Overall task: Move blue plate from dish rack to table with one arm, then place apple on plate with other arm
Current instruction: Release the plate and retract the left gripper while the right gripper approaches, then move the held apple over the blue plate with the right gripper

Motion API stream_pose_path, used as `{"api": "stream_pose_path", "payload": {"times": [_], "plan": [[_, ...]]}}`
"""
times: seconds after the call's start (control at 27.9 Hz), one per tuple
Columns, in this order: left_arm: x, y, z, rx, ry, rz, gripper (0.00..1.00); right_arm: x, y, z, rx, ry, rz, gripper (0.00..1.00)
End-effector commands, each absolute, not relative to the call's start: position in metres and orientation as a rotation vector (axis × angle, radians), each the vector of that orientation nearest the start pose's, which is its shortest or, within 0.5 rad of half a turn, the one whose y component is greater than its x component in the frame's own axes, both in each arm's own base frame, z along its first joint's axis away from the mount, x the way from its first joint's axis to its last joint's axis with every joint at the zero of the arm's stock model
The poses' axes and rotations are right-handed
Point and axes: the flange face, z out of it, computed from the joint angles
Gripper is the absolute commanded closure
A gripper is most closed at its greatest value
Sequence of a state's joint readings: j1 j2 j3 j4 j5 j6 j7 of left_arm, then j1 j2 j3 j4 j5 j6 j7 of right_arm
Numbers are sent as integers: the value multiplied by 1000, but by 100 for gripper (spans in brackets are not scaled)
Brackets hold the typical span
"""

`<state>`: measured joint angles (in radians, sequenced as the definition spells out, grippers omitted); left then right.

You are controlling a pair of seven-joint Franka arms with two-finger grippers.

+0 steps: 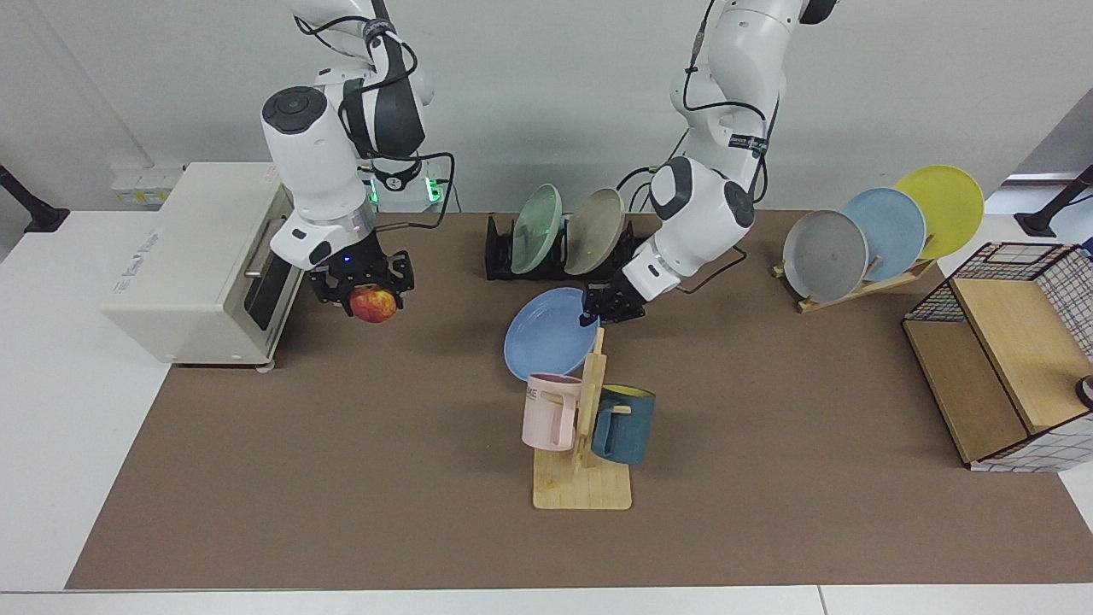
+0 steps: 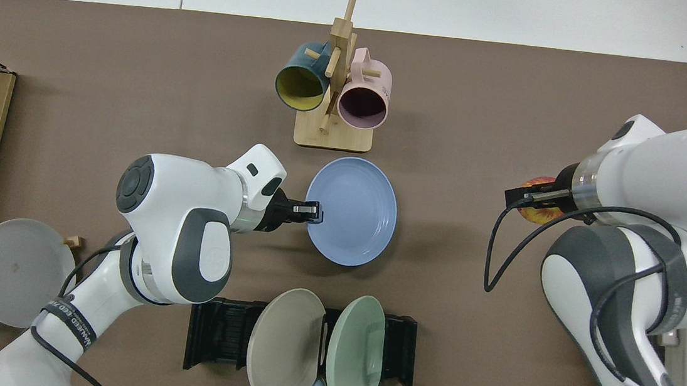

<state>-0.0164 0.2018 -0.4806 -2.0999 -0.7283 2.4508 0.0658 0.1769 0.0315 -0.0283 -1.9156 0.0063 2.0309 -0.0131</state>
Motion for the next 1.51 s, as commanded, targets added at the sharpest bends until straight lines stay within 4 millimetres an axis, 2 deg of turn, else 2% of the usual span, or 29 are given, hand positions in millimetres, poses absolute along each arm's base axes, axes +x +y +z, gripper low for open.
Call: {"api": "stream_pose_path", "payload": {"times": [0.0,0.25,0.47,0.54,0.68,0.82,0.93,0.97,1.08,1.11,1.15,1.36,1.47], "plan": [[521,-275,351,2543,-2,34,55,568,82,483,-3106,-274,-118,92],[521,-276,352,2542,-1,31,55,567,83,481,-3105,-275,-111,92],[523,-265,366,2582,-6,26,54,562,86,470,-3107,-270,-80,91],[526,-249,379,2636,-1,14,54,562,89,467,-3107,-268,-79,91],[527,-210,417,2768,-67,-65,54,563,103,461,-3104,-284,-95,91],[534,-170,482,2872,-132,-106,50,565,141,456,-3092,-267,-165,92],[535,-150,512,2976,-194,-160,50,565,168,446,-3086,-237,-181,92],[535,-146,523,3025,-235,-171,44,565,186,442,-3081,-230,-190,92],[536,-137,542,3092,-287,-171,15,563,219,429,-3075,-161,-198,92],[535,-135,548,3107,-298,-166,7,563,229,426,-3071,-135,-205,92],[534,-135,558,3120,-312,-152,4,563,239,421,-3068,-121,-208,92],[526,-116,603,3157,-300,-168,1,562,286,400,-3065,-85,-181,93],[524,-111,628,3178,-301,-144,1,557,311,380,-3072,-43,-150,93]]}}
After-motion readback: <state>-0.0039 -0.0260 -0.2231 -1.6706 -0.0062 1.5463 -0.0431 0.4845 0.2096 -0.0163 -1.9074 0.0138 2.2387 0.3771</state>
